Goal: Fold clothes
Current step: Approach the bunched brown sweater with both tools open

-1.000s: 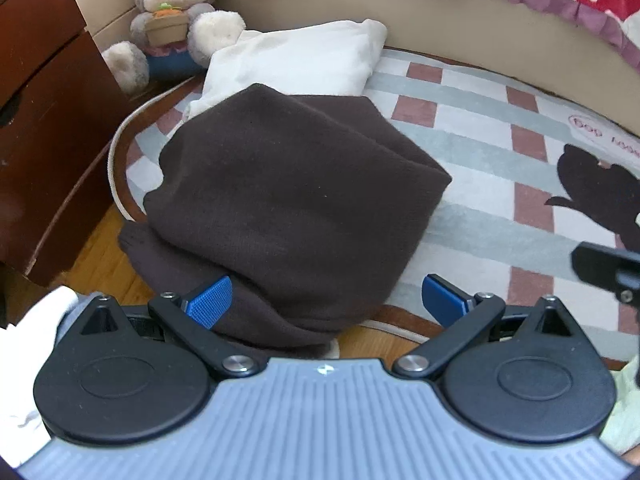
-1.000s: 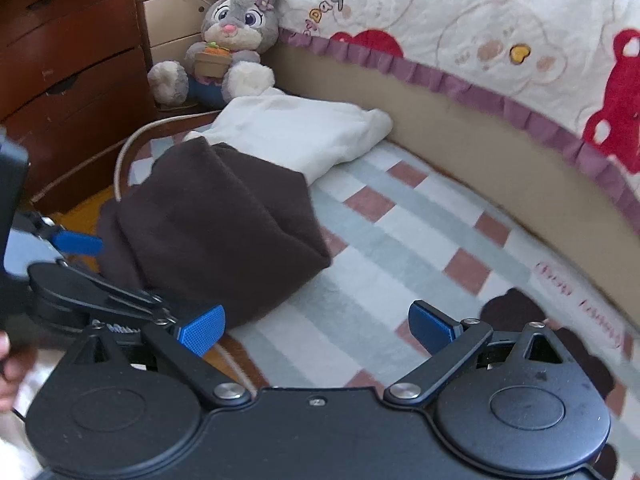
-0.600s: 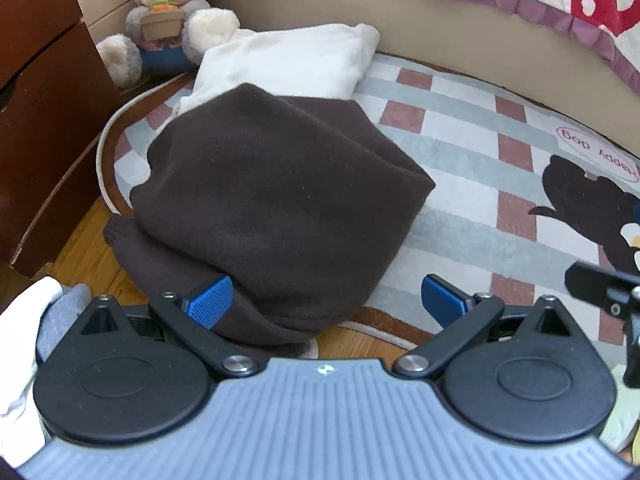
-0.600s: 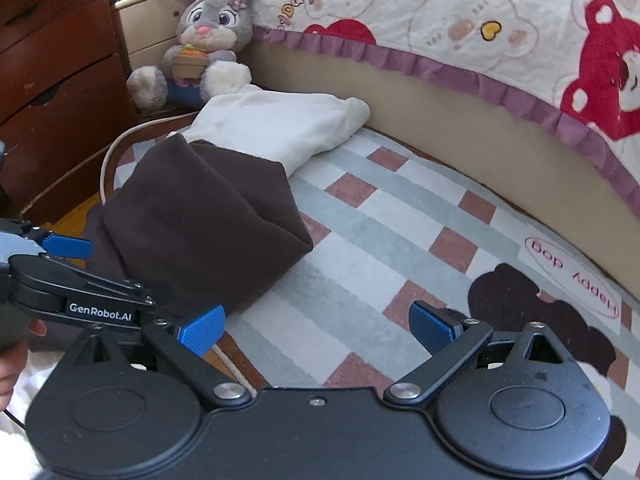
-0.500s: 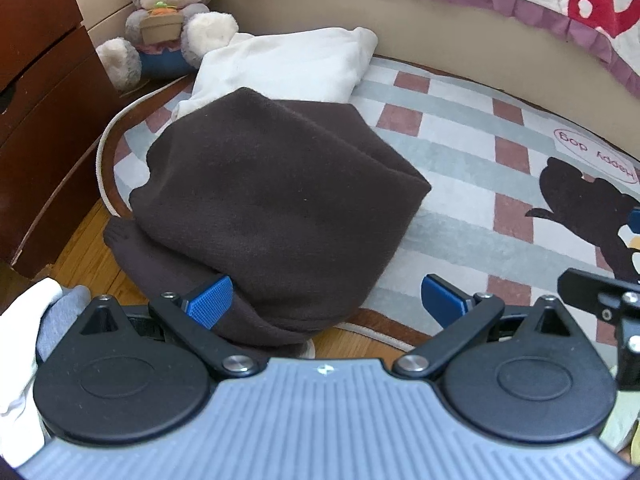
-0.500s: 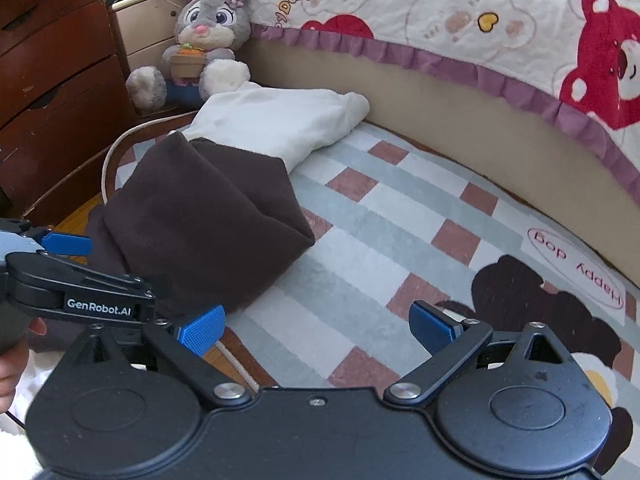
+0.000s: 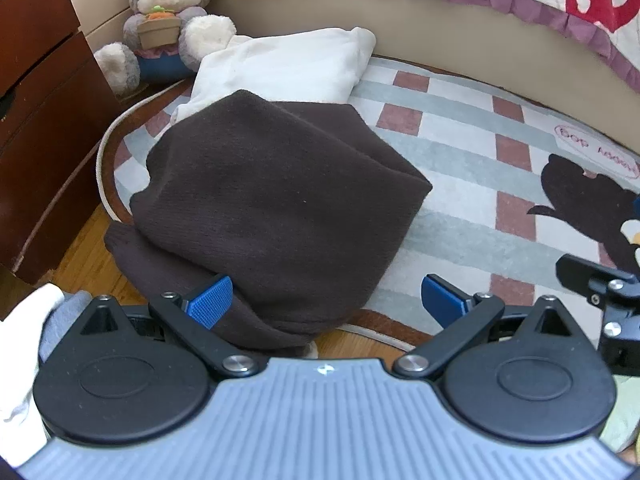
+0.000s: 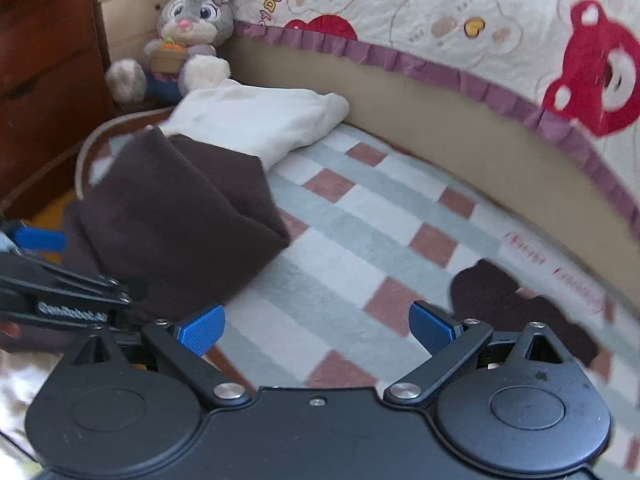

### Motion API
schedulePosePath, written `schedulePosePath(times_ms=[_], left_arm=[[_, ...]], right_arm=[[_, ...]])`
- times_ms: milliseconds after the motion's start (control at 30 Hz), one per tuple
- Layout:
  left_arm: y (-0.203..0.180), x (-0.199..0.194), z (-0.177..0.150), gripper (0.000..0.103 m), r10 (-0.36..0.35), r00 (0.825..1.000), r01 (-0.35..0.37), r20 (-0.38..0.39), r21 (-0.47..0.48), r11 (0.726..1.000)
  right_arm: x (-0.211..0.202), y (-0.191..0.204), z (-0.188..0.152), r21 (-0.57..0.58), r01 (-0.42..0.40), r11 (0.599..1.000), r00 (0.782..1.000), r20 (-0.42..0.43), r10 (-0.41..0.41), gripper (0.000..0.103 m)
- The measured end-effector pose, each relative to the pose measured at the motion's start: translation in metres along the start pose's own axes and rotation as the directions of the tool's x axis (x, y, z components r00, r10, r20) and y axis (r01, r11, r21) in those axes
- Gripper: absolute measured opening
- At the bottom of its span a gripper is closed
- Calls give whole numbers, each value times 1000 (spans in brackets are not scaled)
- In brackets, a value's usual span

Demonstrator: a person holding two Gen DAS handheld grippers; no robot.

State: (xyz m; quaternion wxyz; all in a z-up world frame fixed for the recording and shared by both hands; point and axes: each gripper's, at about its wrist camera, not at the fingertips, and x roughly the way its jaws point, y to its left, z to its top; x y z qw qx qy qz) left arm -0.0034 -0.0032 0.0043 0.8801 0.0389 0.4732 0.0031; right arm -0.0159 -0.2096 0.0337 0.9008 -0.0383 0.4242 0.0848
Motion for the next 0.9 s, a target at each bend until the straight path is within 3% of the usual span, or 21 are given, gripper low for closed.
schedulePosePath(times_ms=[700, 900], left_arm=[[4, 20, 3, 102, 15, 999, -15, -38, -5, 1000], [6, 28, 2, 102, 18, 998, -19, -57, -5, 1000]], right_arm=[[-14, 1, 0, -9, -72, 997, 992, 103, 72, 100], [-9, -1, -2, 2, -86, 996, 992, 98, 85, 100]])
